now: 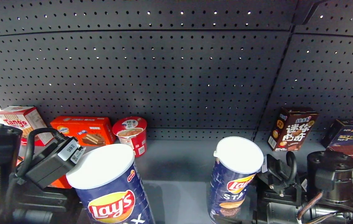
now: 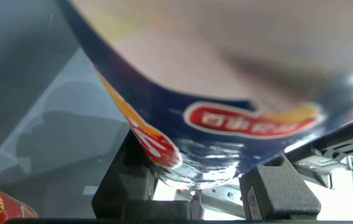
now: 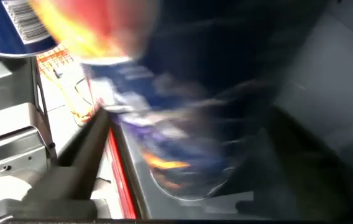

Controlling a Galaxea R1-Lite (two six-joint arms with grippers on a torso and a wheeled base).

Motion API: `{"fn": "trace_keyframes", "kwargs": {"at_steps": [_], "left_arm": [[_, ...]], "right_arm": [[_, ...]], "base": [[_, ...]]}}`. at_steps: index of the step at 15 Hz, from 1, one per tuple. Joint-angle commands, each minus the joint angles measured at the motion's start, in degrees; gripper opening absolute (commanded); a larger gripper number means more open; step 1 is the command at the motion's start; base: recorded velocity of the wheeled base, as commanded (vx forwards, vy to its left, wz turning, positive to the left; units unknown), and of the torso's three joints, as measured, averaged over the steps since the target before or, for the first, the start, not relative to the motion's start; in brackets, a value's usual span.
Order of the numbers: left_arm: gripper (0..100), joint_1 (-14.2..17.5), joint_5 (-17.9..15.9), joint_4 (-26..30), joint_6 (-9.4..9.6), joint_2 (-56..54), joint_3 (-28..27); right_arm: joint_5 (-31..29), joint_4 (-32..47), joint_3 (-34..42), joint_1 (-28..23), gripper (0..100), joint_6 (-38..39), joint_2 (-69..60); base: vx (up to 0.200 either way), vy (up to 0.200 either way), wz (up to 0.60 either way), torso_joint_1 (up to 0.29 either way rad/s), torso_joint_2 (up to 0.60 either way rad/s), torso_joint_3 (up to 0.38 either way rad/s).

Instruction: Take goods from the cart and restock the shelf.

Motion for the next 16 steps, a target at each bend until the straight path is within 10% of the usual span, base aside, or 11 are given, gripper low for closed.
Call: {"fn": "trace_keyframes", "kwargs": {"at_steps": [1,16], "left_arm": [[0,-0.1,0.0,-0.1,0.07,0.1,0.0],[0,-0.2,0.0,0.2,0.07,0.0,0.3]], "right_arm": [[-0.2,0.0,0.4,0.1,100,-0.1,-0.2],[-0.5,0.1,4.9,1.9,100,-0.1,-6.6]], "base": [[0.0,0.0,0.0,0.0,0.0,0.0],[0.0,0.0,0.0,0.0,0.0,0.0]]}}
